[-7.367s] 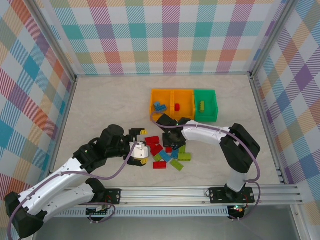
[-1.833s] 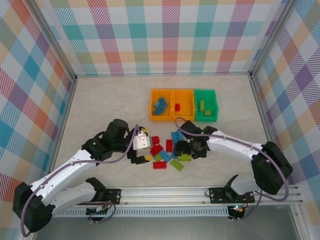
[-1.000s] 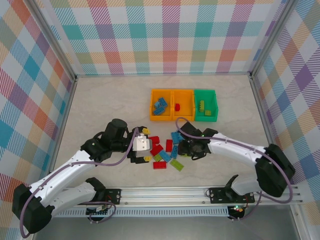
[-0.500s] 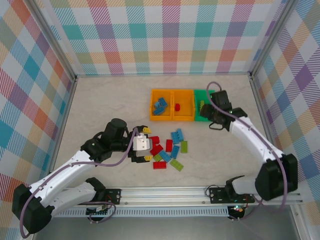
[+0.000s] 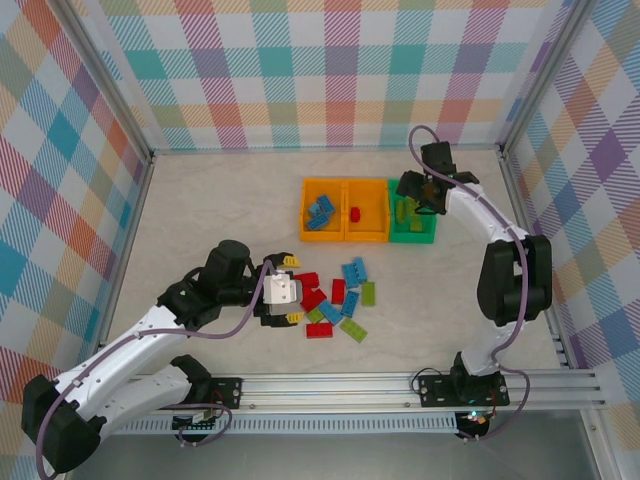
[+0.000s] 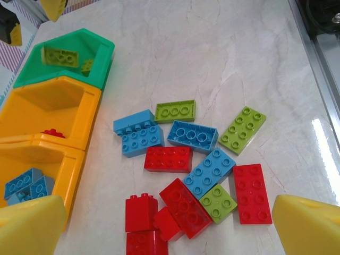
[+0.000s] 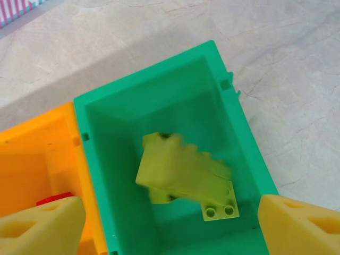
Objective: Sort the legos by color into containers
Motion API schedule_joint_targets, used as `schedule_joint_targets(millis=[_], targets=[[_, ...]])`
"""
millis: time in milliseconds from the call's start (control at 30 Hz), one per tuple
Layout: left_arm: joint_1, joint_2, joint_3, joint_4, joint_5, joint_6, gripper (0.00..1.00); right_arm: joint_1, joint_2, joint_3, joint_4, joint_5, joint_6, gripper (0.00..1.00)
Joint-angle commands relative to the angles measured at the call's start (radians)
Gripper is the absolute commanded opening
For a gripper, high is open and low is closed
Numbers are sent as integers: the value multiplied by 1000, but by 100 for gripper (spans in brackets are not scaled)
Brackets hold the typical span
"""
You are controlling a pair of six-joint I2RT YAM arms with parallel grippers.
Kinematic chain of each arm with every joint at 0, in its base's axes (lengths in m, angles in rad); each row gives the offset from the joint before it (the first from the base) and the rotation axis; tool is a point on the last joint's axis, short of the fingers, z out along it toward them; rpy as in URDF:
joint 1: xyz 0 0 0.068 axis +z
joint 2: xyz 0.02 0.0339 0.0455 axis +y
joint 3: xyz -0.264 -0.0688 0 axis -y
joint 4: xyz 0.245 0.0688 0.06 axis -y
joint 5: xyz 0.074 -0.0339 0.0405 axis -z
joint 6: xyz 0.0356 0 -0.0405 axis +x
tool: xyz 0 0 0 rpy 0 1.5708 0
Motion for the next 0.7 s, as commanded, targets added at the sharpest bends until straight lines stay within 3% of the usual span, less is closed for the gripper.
schedule_joint_targets(millis=[0, 100, 167, 333, 467, 533, 667], targets=[[-3, -9, -19, 9, -2, 33, 100, -7, -27, 40, -34, -14, -7, 88], [-2, -3, -21, 14, 0, 32, 100, -8, -84, 28, -62, -57, -11, 90], [-1, 3, -24, 25, -2, 20, 100, -8, -151, -10, -62, -155, -19, 92], [14, 36, -7, 125, -10, -133, 100, -4, -371, -198, -20, -532, -64, 95], [37, 149, 129, 150, -80, -460, 100, 6, -552, -340, -73, -651, -87, 96], [33, 256, 277, 74, -163, -740, 100, 7, -645, -405, -121, -691, -98, 97], [-35, 439, 480, -30, -327, -1085, 100, 7, -822, -475, -238, -695, -107, 98]])
